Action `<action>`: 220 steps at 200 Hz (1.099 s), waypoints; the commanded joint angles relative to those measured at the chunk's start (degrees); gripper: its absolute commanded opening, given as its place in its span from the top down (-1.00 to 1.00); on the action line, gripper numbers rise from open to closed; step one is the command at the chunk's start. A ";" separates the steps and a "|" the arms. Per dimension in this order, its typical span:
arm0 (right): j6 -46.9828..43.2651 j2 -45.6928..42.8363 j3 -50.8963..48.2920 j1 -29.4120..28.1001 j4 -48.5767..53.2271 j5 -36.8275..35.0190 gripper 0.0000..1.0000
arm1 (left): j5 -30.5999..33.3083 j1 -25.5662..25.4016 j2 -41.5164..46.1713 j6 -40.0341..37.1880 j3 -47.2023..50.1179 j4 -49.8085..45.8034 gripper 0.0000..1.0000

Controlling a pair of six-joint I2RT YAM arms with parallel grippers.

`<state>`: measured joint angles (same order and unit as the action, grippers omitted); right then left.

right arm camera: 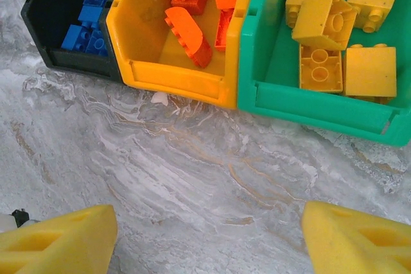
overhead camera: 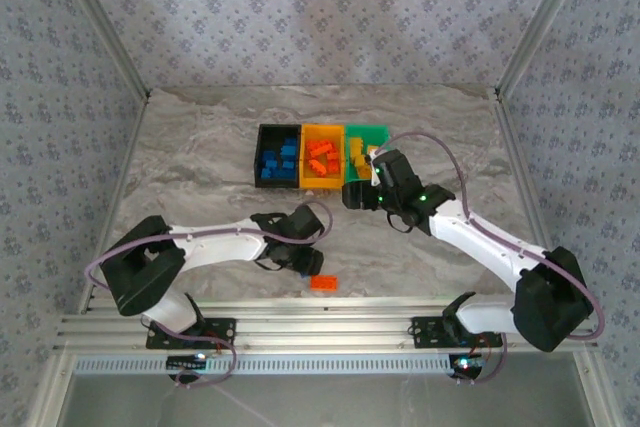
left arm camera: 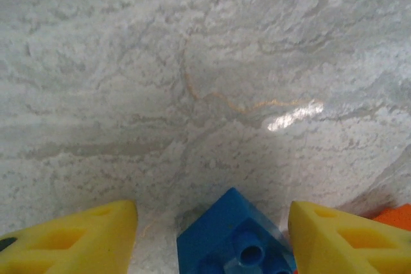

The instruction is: Sort the legos into containers by color

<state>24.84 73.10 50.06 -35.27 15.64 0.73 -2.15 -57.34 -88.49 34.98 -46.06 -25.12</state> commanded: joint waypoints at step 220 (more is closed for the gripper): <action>2.99 -2.29 -3.12 1.69 -0.21 1.20 -0.57 | 12.04 24.03 3.74 -5.78 -19.53 6.44 0.40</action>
<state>26.57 70.87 47.55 -33.87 15.11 1.30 7.22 -36.62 -78.50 31.27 -60.07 -25.41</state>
